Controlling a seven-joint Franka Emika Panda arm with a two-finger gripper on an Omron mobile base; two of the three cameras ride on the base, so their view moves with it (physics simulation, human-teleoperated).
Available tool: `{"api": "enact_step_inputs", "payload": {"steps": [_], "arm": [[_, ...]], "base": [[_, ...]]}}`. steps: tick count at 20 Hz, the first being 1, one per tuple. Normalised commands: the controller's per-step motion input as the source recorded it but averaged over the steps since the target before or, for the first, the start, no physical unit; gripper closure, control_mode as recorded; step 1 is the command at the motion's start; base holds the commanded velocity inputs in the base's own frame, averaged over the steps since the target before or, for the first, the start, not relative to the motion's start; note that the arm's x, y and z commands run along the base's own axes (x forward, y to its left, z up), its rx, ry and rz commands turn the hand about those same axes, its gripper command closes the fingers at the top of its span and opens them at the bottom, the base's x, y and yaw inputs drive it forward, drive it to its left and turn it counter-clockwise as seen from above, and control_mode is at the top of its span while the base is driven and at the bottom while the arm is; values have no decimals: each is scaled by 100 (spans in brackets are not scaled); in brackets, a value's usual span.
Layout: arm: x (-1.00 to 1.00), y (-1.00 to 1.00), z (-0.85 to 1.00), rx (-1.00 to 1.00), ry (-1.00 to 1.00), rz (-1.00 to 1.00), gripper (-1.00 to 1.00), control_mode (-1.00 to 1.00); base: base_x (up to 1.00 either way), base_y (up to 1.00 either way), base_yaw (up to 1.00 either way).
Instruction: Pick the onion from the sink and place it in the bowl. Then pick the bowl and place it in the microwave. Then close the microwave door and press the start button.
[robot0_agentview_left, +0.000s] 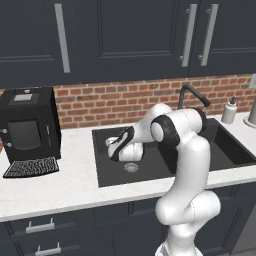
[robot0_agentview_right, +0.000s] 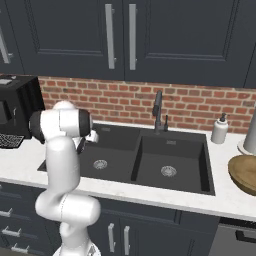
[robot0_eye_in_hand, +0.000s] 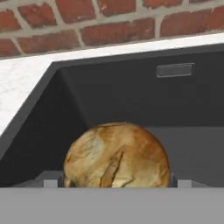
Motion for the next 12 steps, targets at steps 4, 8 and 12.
{"api": "enact_step_inputs", "payload": {"steps": [4, 8, 12], "arm": [[-41, -7, 99, 5, -29, -2, 100, -100], [-46, -18, 100, 6, -26, 0, 100, -100], [-40, -19, 88, 7, -7, -2, 100, -100]], "base": [[0, 0, 0], [0, 0, 0], [0, 0, 0]]}}
